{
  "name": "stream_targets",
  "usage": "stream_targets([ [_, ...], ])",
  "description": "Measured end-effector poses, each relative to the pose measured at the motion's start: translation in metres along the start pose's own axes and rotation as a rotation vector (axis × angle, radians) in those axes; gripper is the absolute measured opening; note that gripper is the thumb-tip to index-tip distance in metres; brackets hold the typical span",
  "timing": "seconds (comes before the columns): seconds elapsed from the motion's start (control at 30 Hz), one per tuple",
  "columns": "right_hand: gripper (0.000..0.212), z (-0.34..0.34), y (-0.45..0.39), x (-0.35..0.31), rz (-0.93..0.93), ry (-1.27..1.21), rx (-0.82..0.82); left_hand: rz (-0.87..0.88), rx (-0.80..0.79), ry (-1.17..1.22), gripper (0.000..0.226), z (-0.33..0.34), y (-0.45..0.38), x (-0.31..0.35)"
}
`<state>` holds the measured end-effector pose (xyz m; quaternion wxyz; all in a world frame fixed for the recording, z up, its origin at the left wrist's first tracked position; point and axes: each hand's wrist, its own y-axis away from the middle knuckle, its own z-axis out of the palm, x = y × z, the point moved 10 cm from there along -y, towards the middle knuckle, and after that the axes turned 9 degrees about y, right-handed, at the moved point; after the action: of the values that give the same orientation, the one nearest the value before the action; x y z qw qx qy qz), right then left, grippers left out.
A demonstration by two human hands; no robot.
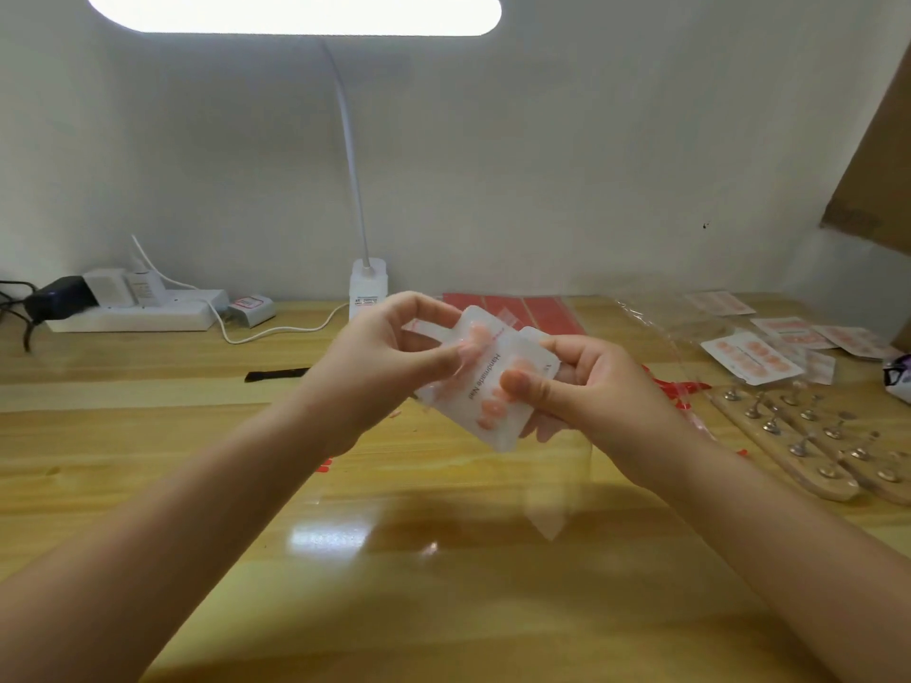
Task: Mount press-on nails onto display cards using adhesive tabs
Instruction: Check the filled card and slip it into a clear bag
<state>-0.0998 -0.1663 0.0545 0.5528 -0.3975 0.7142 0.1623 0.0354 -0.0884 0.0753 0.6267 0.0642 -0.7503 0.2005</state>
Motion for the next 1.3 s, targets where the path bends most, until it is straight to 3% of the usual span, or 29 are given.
stream_targets([
  [0.1, 0.047, -0.002, 0.001, 0.000, 0.024, -0.008, 0.023, 0.042, 0.015, -0.021, 0.006, 0.002, -0.002, 0.001],
  [0.23, 0.041, -0.002, 0.003, 0.001, 0.051, -0.016, 0.034, 0.073, -0.080, -0.041, 0.030, 0.010, 0.000, 0.006],
  [0.33, 0.041, 0.002, 0.004, 0.002, 0.070, -0.018, 0.012, 0.197, -0.134, -0.204, 0.040, 0.021, 0.006, 0.013],
  [0.5, 0.048, -0.002, 0.001, 0.006, 0.093, -0.037, 0.031, 0.331, 0.014, -0.234, 0.015, 0.008, 0.006, 0.023],
  [0.7, 0.042, -0.005, 0.003, 0.000, 0.066, 0.071, 0.021, 0.230, -0.054, -0.240, 0.017, 0.012, 0.003, 0.012],
  [0.87, 0.010, -0.007, 0.004, -0.007, -0.011, 0.216, 0.072, 0.205, -0.074, -0.259, 0.012, 0.014, 0.003, 0.013],
  [0.93, 0.009, -0.005, 0.005, -0.012, -0.063, 0.326, 0.092, 0.227, -0.069, -0.234, 0.023, 0.015, 0.005, 0.016],
  [1.1, 0.003, 0.006, 0.010, -0.024, -0.144, 0.432, 0.079, 0.329, 0.043, -0.182, 0.018, 0.010, 0.010, 0.022],
  [1.3, 0.010, 0.004, 0.008, -0.022, -0.115, 0.503, 0.084, 0.235, 0.011, -0.044, 0.018, 0.016, 0.008, 0.011],
])
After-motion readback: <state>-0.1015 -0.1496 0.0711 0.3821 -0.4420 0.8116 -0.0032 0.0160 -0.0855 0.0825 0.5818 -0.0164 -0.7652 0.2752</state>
